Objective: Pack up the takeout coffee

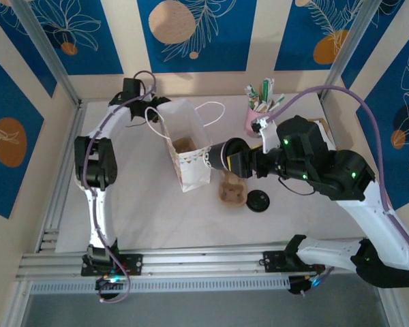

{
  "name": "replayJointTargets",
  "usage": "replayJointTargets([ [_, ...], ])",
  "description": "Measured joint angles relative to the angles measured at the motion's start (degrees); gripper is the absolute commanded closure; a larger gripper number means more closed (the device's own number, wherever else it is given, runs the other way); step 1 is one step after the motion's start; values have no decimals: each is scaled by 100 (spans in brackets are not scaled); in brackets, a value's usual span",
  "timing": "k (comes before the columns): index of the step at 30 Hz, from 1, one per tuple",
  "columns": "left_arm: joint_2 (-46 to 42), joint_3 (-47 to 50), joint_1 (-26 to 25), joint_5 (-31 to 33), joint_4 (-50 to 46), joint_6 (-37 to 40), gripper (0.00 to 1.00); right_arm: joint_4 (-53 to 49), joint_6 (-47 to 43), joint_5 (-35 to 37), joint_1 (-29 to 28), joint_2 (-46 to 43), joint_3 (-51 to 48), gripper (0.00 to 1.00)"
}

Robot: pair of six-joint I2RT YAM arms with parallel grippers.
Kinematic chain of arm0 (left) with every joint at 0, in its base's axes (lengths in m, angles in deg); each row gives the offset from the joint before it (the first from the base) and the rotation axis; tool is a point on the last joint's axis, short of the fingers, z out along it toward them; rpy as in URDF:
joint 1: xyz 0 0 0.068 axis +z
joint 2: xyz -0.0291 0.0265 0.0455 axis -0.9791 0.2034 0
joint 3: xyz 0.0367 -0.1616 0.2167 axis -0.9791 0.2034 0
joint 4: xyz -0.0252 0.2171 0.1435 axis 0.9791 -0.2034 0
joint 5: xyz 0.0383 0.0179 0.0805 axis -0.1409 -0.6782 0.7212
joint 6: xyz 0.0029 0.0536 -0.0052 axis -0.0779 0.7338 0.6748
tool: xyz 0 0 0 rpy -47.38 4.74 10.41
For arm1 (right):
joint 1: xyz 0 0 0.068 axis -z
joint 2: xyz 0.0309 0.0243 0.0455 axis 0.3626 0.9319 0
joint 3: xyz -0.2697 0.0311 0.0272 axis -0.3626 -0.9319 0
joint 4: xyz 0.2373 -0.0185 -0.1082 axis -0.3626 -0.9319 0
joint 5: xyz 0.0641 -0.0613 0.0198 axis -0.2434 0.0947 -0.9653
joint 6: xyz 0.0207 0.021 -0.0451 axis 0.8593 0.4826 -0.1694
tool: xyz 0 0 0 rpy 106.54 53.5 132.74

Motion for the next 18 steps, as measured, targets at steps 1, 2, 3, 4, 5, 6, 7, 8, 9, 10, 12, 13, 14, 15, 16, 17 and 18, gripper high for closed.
replayJointTargets([
  [1,7,0,-48,-39,0,20,51,7,0,-46,33,50,81,30],
  [2,9,0,-85,-70,4,42,51,13,0,-87,57,92,146,30],
  [3,9,0,-127,-103,7,57,51,17,0,-133,87,140,219,30],
  [4,9,2,-160,-133,9,59,51,20,0,-170,114,186,286,30],
  [5,9,13,-203,-168,22,63,51,22,2,-205,136,227,352,30],
  [6,9,39,-238,-203,37,66,51,22,2,-229,153,278,428,30],
  [7,9,79,-267,-225,68,79,51,22,2,-247,168,323,485,30],
  [8,9,149,-302,-238,118,92,51,28,2,-271,175,378,551,30],
  [9,2,240,-334,-256,168,105,51,28,4,-282,177,424,608,30],
  [10,-4,341,-365,-271,201,105,51,31,4,-295,181,459,640,30],
  [12,-33,588,-431,-286,282,103,51,24,7,-321,197,538,706,30],
  [13,-52,699,-455,-293,306,101,51,24,7,-323,208,566,728,30],
  [14,-83,826,-487,-313,330,98,51,11,9,-326,216,601,761,30],
  [15,-118,944,-516,-330,369,98,51,2,9,-328,219,636,791,30],
  [16,-157,1051,-546,-343,417,96,51,-9,11,-334,219,673,824,30],
  [17,-205,1150,-581,-356,457,94,51,-17,13,-352,227,708,861,30],
  [18,-251,1231,-614,-361,494,94,51,-15,24,-367,229,745,898,30],
])
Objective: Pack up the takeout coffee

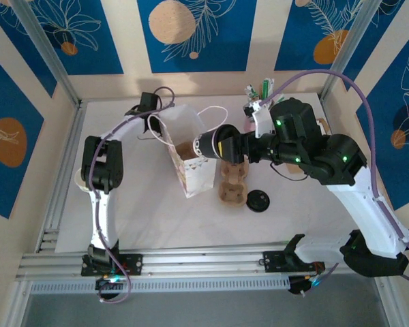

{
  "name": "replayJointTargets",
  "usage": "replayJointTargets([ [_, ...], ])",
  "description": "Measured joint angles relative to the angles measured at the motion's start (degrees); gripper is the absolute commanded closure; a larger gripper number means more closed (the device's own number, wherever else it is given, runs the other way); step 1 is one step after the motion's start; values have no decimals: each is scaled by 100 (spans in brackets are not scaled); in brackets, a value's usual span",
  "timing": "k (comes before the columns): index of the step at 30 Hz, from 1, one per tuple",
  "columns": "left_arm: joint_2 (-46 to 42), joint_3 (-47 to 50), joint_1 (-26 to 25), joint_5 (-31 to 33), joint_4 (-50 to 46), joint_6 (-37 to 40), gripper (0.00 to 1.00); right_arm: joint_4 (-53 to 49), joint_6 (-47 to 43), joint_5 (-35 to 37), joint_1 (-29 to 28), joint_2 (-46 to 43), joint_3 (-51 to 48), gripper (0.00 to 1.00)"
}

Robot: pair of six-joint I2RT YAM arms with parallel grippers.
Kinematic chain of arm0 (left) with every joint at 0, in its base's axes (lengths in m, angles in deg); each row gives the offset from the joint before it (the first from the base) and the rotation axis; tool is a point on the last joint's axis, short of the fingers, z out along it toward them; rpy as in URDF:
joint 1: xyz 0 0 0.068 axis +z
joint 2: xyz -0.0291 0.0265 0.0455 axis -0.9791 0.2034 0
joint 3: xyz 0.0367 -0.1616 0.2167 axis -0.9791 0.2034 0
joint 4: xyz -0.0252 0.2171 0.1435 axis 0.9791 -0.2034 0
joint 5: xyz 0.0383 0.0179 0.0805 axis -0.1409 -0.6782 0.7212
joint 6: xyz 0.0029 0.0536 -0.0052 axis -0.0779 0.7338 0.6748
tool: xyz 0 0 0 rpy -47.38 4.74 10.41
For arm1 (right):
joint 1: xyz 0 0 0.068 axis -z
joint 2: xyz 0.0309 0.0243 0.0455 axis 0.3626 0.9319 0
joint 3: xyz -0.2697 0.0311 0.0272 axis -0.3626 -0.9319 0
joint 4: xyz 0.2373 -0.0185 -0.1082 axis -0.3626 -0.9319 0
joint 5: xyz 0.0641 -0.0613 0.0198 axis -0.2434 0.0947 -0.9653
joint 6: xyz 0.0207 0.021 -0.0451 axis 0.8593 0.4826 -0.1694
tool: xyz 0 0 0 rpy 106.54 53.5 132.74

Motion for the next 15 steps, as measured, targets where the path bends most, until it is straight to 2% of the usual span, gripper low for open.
replayJointTargets([
  [15,-706,1165,-557,-13,774,-153,52,-254,184,-63,20,229,151,30],
])
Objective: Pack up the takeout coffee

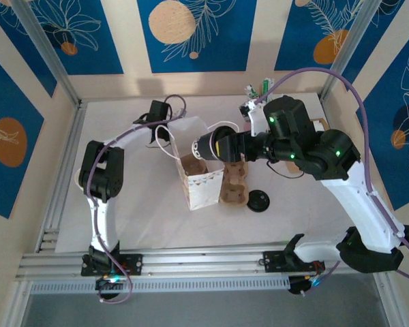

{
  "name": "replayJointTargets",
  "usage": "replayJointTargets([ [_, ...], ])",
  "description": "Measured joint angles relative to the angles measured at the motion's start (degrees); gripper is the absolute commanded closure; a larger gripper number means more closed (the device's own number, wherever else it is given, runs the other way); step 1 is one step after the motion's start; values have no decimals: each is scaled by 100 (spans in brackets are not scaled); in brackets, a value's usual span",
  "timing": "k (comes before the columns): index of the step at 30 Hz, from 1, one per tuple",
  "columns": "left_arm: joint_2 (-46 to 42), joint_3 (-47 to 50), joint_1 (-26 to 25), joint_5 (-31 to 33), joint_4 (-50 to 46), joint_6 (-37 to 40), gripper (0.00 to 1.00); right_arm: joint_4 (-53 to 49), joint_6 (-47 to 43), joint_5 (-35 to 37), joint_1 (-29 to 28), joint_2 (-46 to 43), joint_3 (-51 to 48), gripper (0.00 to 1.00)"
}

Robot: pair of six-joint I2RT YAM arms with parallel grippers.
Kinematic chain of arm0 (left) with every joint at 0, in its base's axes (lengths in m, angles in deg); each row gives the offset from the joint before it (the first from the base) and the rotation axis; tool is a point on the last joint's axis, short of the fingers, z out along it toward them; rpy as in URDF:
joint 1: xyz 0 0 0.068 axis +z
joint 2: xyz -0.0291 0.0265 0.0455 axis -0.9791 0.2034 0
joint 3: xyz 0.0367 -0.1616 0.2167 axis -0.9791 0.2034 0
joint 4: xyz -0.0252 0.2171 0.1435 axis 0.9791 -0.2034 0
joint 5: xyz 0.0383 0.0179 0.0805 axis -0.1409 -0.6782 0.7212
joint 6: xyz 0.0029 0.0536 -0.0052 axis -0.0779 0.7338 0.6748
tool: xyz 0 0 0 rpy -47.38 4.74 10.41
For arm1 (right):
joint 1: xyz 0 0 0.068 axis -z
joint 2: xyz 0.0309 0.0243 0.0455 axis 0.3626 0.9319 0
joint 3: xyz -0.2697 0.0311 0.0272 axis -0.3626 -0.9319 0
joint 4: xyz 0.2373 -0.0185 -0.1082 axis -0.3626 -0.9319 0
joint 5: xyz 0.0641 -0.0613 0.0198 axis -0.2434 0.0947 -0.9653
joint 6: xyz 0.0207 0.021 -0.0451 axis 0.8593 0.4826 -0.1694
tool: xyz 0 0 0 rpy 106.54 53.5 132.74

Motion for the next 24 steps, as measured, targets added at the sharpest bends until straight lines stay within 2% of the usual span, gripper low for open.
replayJointTargets([
  [15,-944,1287,-330,17,717,-361,52,-647,131,-17,-31,448,435,30],
  [24,-1154,1582,-284,76,848,-409,50,-1366,166,356,-481,1102,1115,31],
])
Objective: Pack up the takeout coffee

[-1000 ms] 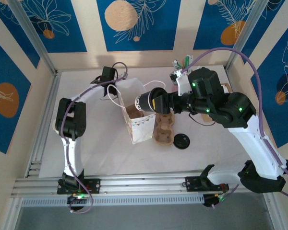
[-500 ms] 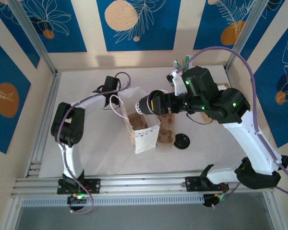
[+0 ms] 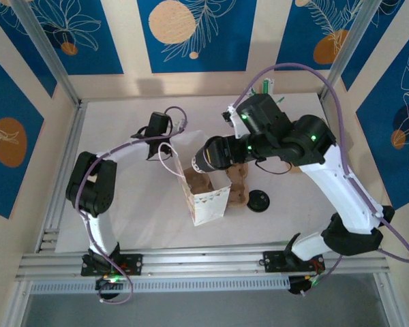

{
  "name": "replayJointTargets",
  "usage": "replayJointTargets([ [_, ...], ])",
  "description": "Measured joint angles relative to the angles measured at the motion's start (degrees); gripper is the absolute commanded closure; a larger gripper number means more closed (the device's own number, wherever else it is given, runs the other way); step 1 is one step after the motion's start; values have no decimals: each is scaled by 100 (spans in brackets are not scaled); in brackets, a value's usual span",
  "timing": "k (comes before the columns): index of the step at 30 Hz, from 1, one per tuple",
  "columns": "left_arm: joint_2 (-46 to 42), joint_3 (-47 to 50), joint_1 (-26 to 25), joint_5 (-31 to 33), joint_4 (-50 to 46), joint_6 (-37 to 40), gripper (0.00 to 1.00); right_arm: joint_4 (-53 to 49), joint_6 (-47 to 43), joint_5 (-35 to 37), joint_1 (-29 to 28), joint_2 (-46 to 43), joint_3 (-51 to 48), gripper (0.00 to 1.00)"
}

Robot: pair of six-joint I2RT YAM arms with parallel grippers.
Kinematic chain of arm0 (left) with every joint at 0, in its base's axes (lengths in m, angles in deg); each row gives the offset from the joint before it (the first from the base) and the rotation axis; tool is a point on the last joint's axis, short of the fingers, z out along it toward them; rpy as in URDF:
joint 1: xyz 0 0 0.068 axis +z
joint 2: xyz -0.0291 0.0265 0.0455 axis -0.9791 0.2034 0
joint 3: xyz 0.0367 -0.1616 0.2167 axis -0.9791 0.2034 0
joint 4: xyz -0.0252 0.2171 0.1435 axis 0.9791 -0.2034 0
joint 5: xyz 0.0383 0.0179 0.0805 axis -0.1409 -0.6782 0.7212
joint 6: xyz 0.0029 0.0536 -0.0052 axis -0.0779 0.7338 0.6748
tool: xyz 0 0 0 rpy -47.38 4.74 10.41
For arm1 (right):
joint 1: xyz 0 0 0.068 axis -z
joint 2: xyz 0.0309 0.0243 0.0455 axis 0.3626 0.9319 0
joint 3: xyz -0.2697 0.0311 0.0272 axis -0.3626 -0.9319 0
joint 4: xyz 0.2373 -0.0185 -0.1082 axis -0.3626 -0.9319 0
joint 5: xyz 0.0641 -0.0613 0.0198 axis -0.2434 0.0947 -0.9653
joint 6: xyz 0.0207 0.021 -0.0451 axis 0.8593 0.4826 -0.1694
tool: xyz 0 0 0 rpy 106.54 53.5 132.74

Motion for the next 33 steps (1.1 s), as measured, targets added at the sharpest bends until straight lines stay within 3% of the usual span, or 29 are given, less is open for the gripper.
replayJointTargets([
  [16,-378,391,321,92,144,-48,48,-1298,90,800,-680,1325,1346,31],
  [24,-367,470,321,72,299,-94,48,-1394,92,1005,-927,2065,2061,31],
  [33,-361,640,321,28,468,-109,48,-1394,162,1064,-1043,2343,2085,31],
])
